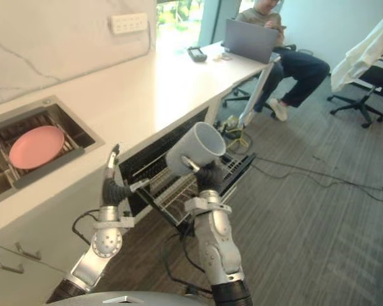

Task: Walk over to the sink, pick up the cup, carry it to the dishwasher, place the cup inside the dishwasher, then close the dishwasher door

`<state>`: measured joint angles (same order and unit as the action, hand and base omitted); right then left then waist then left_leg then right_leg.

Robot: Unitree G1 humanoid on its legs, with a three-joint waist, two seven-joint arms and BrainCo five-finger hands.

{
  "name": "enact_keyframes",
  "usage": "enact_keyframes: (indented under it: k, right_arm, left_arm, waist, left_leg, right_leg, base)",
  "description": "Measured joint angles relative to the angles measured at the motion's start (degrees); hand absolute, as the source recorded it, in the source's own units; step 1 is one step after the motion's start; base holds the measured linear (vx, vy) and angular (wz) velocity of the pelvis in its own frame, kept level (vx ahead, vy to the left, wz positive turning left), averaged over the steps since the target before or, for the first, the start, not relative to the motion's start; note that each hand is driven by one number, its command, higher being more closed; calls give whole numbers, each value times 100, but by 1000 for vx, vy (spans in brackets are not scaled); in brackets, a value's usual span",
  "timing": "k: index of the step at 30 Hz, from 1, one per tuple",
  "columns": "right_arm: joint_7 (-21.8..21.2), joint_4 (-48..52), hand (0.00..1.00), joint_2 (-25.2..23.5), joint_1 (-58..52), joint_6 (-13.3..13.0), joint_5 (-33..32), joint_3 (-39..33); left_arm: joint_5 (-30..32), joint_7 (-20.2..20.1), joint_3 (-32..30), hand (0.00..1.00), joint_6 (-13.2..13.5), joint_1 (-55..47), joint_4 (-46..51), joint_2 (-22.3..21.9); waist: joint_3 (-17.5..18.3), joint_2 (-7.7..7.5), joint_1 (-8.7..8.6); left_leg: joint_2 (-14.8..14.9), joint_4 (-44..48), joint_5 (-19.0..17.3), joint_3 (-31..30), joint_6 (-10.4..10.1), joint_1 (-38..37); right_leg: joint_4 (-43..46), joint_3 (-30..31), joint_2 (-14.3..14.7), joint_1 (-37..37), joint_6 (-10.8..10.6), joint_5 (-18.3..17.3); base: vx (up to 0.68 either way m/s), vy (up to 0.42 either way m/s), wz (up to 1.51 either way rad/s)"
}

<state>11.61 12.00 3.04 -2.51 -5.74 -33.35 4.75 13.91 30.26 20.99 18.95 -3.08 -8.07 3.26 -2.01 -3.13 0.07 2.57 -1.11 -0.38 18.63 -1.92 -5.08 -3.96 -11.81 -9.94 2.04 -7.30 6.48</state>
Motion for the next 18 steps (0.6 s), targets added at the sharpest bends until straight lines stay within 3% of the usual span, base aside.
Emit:
enact_keyframes:
  k: [2,4,5,7,12,14,18]
  right_arm:
    - [18,-428,100,124,119,6,20,-333]
    - [62,-1039,100,522,520,88,227,-644]
    - [103,-1226,100,631,720,101,243,-700]
    - [139,-1980,100,1009,1694,181,356,-959]
    - [115,-3544,100,2051,3157,656,446,-1044]
    - [51,-4189,100,2320,3608,755,437,-1011]
    - [-504,-5631,100,3098,4798,1021,207,-402]
  left_arm:
    - [-599,-511,-217,0,16,-128,-331,16]
    - [-1332,-1255,-344,0,-202,-160,-779,188]
    - [-1507,-1409,-343,0,-281,-143,-922,256]
    - [-1994,-1865,-345,0,-563,-60,-1400,419]
    - [-2398,-2479,-331,0,-798,-96,-1685,614]
    - [-2512,-2789,-300,0,-832,-88,-1950,654]
    - [-2684,-3380,-207,0,-706,-33,-2442,757]
  waist:
    - [-72,-7,32]
    - [-302,-19,49]
    - [-403,-11,69]
    - [-937,19,90]
    - [-1712,116,348]
    - [-1858,156,425]
    - [-2212,285,542]
  left_leg:
    - [-1,32,6,-42,3,69]
    - [12,260,-25,-192,-6,459]
    - [21,320,-29,-203,-11,571]
    - [28,600,-21,-323,5,1030]
    - [44,890,102,-685,120,1782]
    - [20,887,156,-779,142,1940]
    - [-37,897,232,-933,194,2245]
  right_leg:
    - [-1,-20,-10,-23,-4,5]
    - [1,-164,-63,-229,18,22]
    - [0,-175,-71,-286,36,31]
    - [-12,-273,-101,-546,42,147]
    - [-62,-625,-86,-924,67,397]
    - [-61,-716,-92,-1020,60,417]
    - [-61,-822,-115,-1228,47,545]
  base:
    - [-55,-24,18]
    - [-124,-29,30]
    - [-152,-24,21]
    - [-161,-18,23]
    - [-92,-9,36]
    - [-4,28,31]
    - [-5,49,22]
